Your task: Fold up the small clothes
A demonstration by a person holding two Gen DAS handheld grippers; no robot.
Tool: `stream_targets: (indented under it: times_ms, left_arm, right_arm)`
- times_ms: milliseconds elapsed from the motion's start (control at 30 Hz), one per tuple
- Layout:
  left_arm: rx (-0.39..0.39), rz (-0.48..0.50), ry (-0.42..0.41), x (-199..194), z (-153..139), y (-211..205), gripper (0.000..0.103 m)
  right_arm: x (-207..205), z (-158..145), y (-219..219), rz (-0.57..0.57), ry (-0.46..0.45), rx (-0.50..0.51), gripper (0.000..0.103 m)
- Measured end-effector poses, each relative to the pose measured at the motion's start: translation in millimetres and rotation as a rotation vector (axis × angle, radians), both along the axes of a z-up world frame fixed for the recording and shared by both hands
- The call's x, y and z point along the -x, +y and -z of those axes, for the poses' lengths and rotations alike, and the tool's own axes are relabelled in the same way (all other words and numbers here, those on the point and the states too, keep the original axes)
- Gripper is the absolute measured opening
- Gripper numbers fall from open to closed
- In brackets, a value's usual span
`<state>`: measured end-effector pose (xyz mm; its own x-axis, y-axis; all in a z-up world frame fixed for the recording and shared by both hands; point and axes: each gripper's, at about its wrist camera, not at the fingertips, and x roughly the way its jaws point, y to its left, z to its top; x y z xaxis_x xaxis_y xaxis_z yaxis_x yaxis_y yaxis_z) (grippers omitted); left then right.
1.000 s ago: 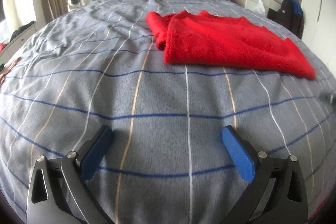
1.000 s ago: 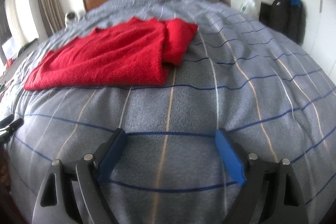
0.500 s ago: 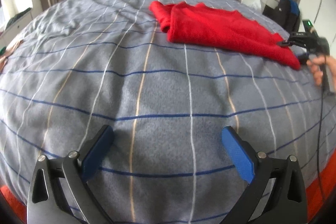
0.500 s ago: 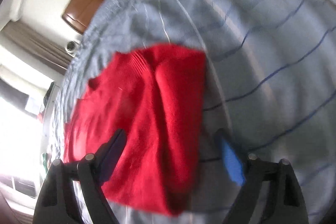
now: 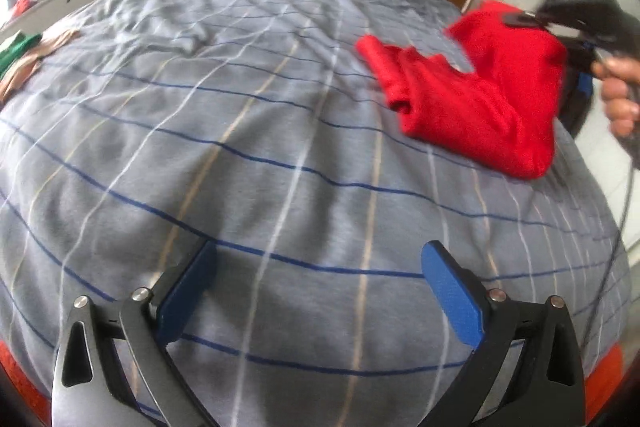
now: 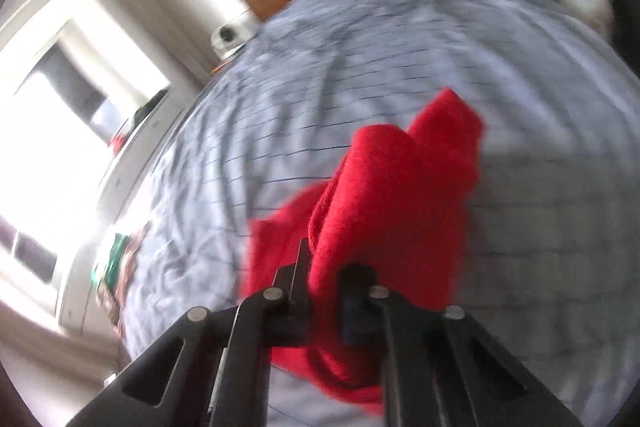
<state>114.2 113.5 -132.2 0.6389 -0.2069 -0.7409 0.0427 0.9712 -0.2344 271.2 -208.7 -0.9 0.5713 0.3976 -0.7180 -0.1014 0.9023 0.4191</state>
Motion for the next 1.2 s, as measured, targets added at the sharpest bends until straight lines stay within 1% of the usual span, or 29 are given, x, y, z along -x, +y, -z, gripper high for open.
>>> stream_targets:
  times_ms: [33,100,133,167,200,233,267,333,367,400,467,500,533,567,633,667,700,733,767,800,833,900,967,1067,1133,1200]
  left_arm:
    - [0.003,-0.002,0.002,-0.2,0.5,1.2,0.102]
    - [-0.002,0.002,0.000,-0.9,0.6,0.9,0.102]
    - [-0.017,0.007,0.000,-0.5,0.9,-1.1,0.102]
    - [-0.023,0.010,0.000,-0.7,0.9,-1.3,0.102]
    - [-0.030,0.011,0.000,-1.1,1.0,-1.8,0.102]
    - [-0.031,0.011,0.001,-1.1,0.8,-1.7,0.102]
    - [-0.025,0.009,0.002,-1.6,0.4,-0.7,0.102]
    - [-0.011,-0.005,0.002,-2.7,-0.7,2.5,0.102]
    - [-0.010,-0.014,0.001,-3.1,-1.2,4.2,0.102]
    - [-0.012,-0.021,0.001,-3.4,-1.3,5.6,0.102]
    - [-0.013,-0.029,0.005,-5.6,-0.7,6.9,0.102]
    - [-0.016,-0.030,0.009,-7.0,0.4,6.6,0.102]
    - [-0.024,-0.032,0.013,-8.3,1.4,6.0,0.102]
    - [-0.030,-0.034,0.013,-8.8,1.9,5.6,0.102]
    - [-0.045,-0.034,0.014,-9.2,3.1,3.4,0.102]
    - [-0.054,-0.032,0.014,-9.1,3.7,2.3,0.102]
    - [-0.062,-0.031,0.014,-8.7,4.2,1.3,0.102]
    - [-0.073,-0.027,0.016,-8.8,4.8,0.2,0.102]
    - [-0.079,-0.025,0.017,-8.9,5.3,-0.1,0.102]
    - [-0.081,-0.025,0.019,-8.7,5.5,0.1,0.102]
    - [-0.079,-0.024,0.020,-8.1,5.1,0.8,0.102]
    - [-0.075,-0.024,0.022,-7.5,4.5,1.8,0.102]
    - [-0.066,-0.024,0.028,-8.4,4.4,3.3,0.102]
    - [-0.058,-0.024,0.031,-8.6,4.2,4.4,0.102]
    - [-0.056,-0.024,0.033,-8.9,4.3,4.4,0.102]
    - [-0.063,-0.023,0.033,-8.7,4.8,3.5,0.102]
  right_arm:
    - [-9.4,11.0,29.0,-0.037,0.007,0.019,0.012]
    - [-22.4,30.5,60.7,-0.087,0.040,0.034,0.018]
    - [-32.3,48.6,79.5,-0.122,0.086,0.026,0.030]
    - [-36.9,60.2,86.9,-0.131,0.125,0.006,0.048]
    - [-37.9,69.2,94.5,-0.137,0.157,-0.031,0.054]
    - [-36.0,70.8,97.0,-0.141,0.159,-0.055,0.058]
    - [-30.6,67.6,97.2,-0.149,0.138,-0.097,0.058]
    - [-16.0,54.5,88.3,-0.155,0.089,-0.152,0.059]
    - [-11.6,43.6,83.9,-0.153,0.055,-0.149,0.059]
    - [-4.9,34.1,78.1,-0.151,0.018,-0.108,0.059]
    - [4.9,26.0,74.6,-0.138,-0.010,0.062,0.059]
    - [10.0,29.9,76.7,-0.154,-0.010,0.167,0.059]
    - [13.9,37.8,81.9,-0.194,0.004,0.219,0.059]
    - [16.7,44.5,86.1,-0.221,0.016,0.238,0.057]
    - [28.9,69.4,109.1,-0.292,0.030,0.285,0.054]
    - [33.9,79.1,116.6,-0.319,0.035,0.288,0.053]
    - [39.9,97.0,132.8,-0.366,0.059,0.288,0.053]
    - [42.0,106.0,139.5,-0.382,0.071,0.301,0.053]
    - [48.3,116.2,151.0,-0.397,0.065,0.345,0.053]
    - [53.2,119.2,156.1,-0.405,0.048,0.368,0.054]
    - [56.4,118.0,158.4,-0.406,0.027,0.380,0.055]
    - [64.5,104.8,150.4,-0.386,0.002,0.363,0.055]
    - [69.6,83.3,132.1,-0.342,-0.047,0.349,0.055]
    - [78.6,57.7,101.7,-0.265,-0.109,0.367,0.055]
    - [79.2,54.2,84.8,-0.229,-0.107,0.368,0.055]
    - [76.8,64.7,69.1,-0.195,-0.059,0.344,0.055]
